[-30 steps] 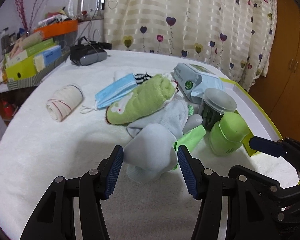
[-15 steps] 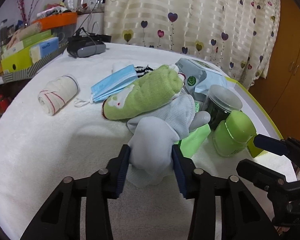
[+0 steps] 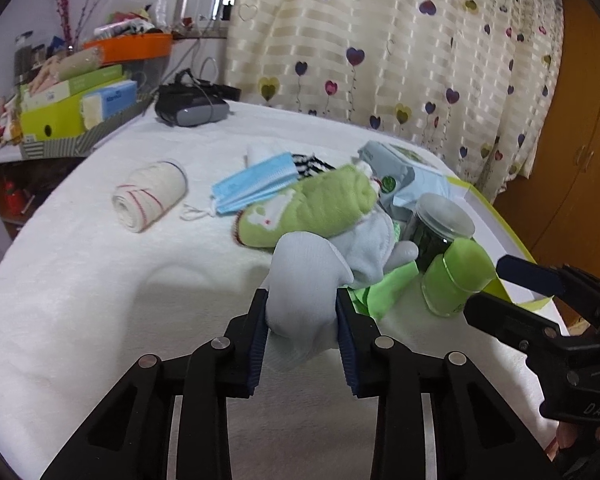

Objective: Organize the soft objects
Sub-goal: 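Grasp the white sock with the left gripper while the right grasps the green mitten, then carry the white sock and green mitten with both grippers to the white box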

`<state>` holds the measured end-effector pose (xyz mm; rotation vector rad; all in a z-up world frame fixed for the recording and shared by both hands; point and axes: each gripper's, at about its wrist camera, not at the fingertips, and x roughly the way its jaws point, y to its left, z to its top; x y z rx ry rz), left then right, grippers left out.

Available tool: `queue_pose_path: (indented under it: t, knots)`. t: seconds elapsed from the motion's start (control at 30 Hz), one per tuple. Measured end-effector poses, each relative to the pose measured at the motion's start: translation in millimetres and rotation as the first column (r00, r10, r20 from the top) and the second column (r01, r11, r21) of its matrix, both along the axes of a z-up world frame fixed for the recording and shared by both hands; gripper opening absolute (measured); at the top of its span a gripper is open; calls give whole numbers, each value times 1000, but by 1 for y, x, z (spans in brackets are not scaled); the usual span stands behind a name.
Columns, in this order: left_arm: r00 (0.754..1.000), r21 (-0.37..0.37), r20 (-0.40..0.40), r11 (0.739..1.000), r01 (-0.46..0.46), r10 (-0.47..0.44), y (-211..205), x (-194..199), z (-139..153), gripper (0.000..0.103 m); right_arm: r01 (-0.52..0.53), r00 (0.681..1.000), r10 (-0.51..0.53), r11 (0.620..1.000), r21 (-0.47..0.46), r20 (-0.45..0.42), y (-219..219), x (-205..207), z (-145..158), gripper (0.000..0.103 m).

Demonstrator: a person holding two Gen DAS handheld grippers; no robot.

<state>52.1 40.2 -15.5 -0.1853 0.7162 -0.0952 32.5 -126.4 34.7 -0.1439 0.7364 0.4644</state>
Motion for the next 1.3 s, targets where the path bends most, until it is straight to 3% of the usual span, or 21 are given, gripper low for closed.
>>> queue_pose_path:
  t: [0.33, 0.6, 0.63, 0.7, 0.8, 1.3]
  knots:
    - [997, -40, -2, 996, -81, 81, 38, -7, 0, 31, -118, 992, 118, 993, -14, 33, 47, 38, 8, 68]
    - [995, -54, -20, 994, -99, 98, 53, -2, -7, 31, -121, 993, 119, 991, -59, -22, 75, 79, -10, 68]
    - [995, -54, -25, 993, -103, 102, 54, 0, -8, 31, -121, 993, 120, 991, -65, -25, 77, 81, -11, 66]
    - [994, -54, -28, 993, -108, 107, 57, 3, -9, 31, -120, 993, 119, 990, -76, -15, 79, 81, -12, 51]
    - [993, -48, -36, 992, -116, 115, 58, 6, -12, 31, -121, 993, 121, 990, -73, -3, 78, 80, -9, 41]
    - [991, 0, -28, 991, -134, 134, 44, -2, -2, 31, -139, 986, 135, 989, 41, 100, 48, 49, 29, 36]
